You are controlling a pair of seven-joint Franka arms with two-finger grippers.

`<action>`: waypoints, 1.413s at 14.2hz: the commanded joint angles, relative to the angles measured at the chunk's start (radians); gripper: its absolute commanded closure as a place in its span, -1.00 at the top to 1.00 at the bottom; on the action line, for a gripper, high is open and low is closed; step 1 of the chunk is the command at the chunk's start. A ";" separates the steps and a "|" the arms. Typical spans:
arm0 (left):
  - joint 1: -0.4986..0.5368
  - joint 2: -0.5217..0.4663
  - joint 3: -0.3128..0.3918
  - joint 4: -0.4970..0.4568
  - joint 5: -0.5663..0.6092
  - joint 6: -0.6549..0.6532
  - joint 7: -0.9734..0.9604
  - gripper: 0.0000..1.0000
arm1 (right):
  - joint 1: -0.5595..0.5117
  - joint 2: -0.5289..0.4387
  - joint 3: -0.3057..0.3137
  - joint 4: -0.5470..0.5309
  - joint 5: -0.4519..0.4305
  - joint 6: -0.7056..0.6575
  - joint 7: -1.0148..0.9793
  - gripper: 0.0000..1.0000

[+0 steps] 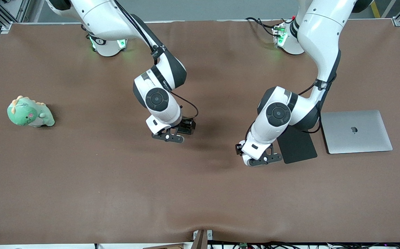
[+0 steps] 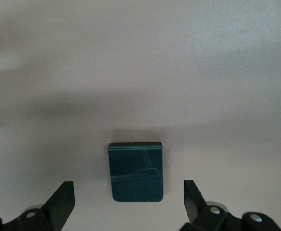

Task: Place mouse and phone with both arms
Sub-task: 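Lift the mouse with the left gripper while the right gripper reaches the phone, then carry the mouse over the black pad while the right gripper grasps the phone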

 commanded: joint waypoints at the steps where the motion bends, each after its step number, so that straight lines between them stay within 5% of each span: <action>1: 0.022 0.013 -0.001 0.021 0.003 -0.012 0.043 -1.00 | 0.018 -0.011 -0.011 -0.073 -0.019 0.083 0.043 1.00; 11: 0.070 0.037 -0.001 -0.020 0.003 -0.014 0.075 -1.00 | 0.070 0.019 -0.012 -0.147 -0.020 0.188 0.071 1.00; 20: 0.165 -0.053 -0.002 -0.172 0.005 -0.011 0.092 -1.00 | 0.081 0.042 -0.017 -0.162 -0.035 0.226 0.080 1.00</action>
